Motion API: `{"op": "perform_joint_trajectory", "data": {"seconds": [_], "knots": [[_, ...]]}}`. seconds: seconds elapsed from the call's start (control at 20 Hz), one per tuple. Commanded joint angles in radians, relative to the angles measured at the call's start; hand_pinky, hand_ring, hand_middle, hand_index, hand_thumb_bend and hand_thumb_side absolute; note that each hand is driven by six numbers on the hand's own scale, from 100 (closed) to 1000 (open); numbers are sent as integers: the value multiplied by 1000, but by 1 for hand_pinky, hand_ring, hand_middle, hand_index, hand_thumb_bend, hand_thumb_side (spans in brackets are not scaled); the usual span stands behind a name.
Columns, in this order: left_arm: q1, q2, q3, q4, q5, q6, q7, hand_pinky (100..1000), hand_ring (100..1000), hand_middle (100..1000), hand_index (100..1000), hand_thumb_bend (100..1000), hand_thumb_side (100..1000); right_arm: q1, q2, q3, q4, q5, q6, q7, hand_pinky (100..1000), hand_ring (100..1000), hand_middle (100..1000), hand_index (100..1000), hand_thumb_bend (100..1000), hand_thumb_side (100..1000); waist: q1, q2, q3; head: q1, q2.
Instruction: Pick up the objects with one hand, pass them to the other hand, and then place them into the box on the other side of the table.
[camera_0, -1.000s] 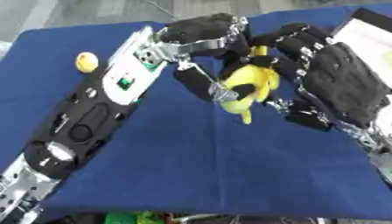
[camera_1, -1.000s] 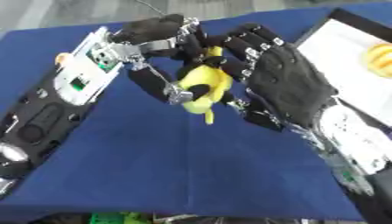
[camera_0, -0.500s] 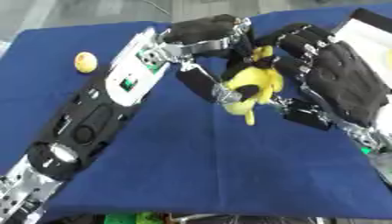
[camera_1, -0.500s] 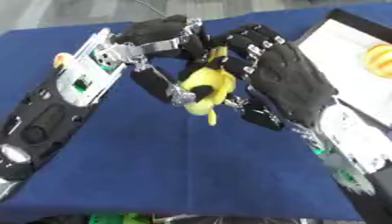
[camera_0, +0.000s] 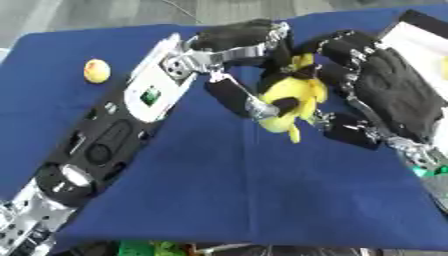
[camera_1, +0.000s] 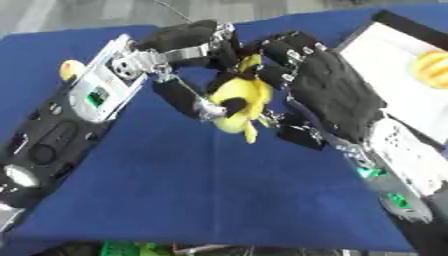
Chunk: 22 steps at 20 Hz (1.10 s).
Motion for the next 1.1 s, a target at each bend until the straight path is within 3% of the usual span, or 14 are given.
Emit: {"op": "perform_joint_trajectory", "data": {"seconds": [0.05, 0.6, 1.1], "knots": [[-25, -8, 21, -5, 26, -163, -187, 565, 378, 321, 395, 100, 247, -12, -5, 7, -22, -15, -8, -3, 736, 747, 718, 250, 100, 100, -5, -19, -1, -3, -3], [-25, 1, 42, -23, 75, -135, -210, 597, 436, 404, 491, 100, 248, -5, -3, 0, -22, -14, 19, -19, 708, 726, 690, 225, 100, 100, -1, -19, -3, -8, -3], [-32, 9, 31, -32, 80, -145, -238, 575, 369, 316, 411, 100, 252, 8, -8, -15, -22, 21, 71, -7, 702, 720, 685, 225, 100, 100, 5, -26, -4, -10, -3]]}}
